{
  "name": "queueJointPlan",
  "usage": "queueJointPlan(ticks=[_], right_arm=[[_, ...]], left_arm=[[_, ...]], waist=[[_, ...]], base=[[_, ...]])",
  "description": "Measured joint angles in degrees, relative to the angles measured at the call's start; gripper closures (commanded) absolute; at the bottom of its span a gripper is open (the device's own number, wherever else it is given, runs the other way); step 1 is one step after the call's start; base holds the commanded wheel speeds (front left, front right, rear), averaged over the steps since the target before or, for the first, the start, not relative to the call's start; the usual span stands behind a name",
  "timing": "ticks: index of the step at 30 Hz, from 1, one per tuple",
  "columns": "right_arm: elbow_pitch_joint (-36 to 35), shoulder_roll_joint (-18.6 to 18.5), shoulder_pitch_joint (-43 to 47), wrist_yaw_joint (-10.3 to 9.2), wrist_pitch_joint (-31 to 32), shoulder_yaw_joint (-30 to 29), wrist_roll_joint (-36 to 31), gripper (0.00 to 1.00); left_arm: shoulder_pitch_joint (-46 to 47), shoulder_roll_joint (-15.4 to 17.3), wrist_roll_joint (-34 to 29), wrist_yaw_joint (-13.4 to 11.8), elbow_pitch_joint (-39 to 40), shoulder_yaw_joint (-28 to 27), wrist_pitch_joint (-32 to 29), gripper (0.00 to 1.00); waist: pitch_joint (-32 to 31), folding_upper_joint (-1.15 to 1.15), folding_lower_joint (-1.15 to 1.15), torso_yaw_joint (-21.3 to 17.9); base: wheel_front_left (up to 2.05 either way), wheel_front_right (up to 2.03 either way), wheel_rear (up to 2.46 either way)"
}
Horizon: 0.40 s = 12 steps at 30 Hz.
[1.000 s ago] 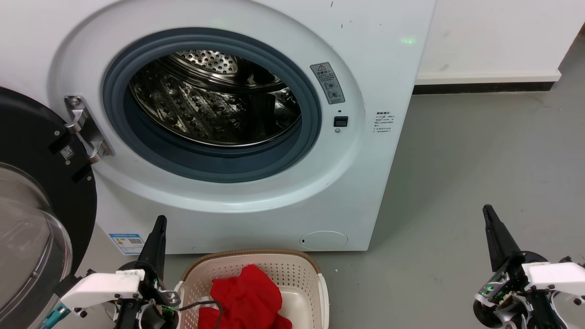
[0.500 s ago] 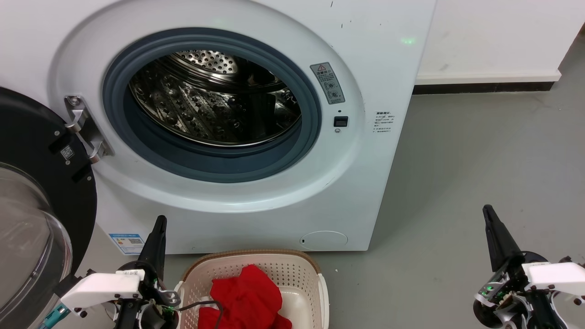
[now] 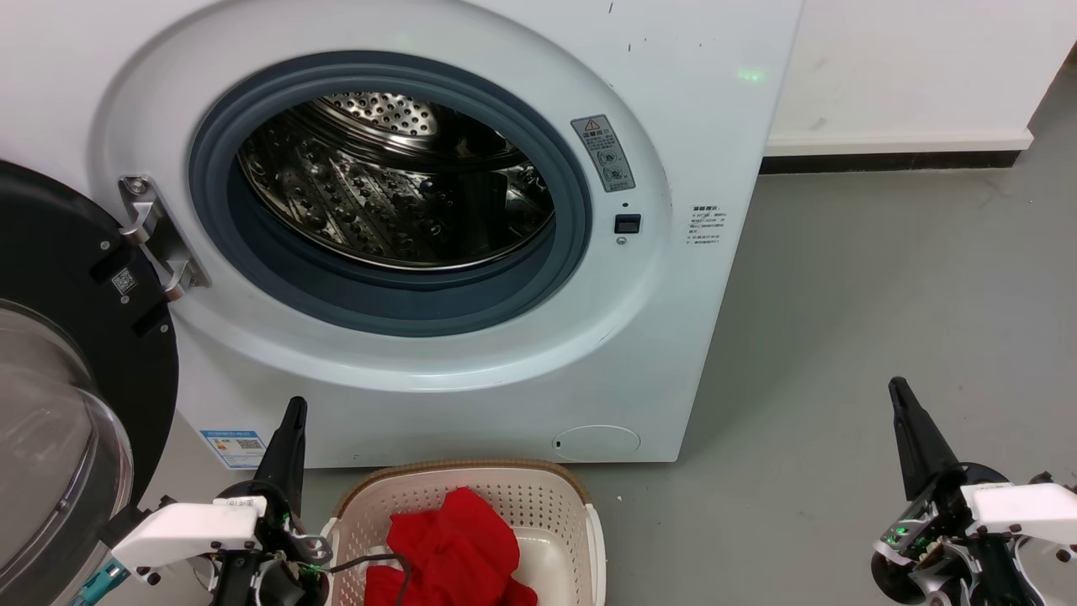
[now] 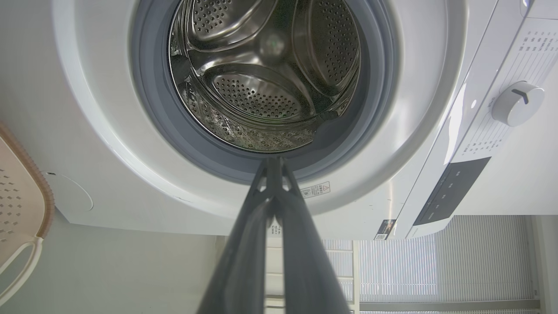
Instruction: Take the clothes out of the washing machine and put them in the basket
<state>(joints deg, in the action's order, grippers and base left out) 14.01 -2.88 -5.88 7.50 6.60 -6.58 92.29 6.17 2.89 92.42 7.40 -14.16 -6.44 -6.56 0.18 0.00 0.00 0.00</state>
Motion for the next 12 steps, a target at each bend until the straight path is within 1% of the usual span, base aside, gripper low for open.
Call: queueJointPlan(ticks=[12], right_arm=[[0.0,0.0,0.0,0.00,0.0,0.0,0.0,1.00]], left_arm=[[0.0,0.0,0.0,0.0,0.0,0.0,0.0,1.00]], waist=[[0.0,0.00,0.00,0.0]], base=[[0.00,0.00,0.00]])
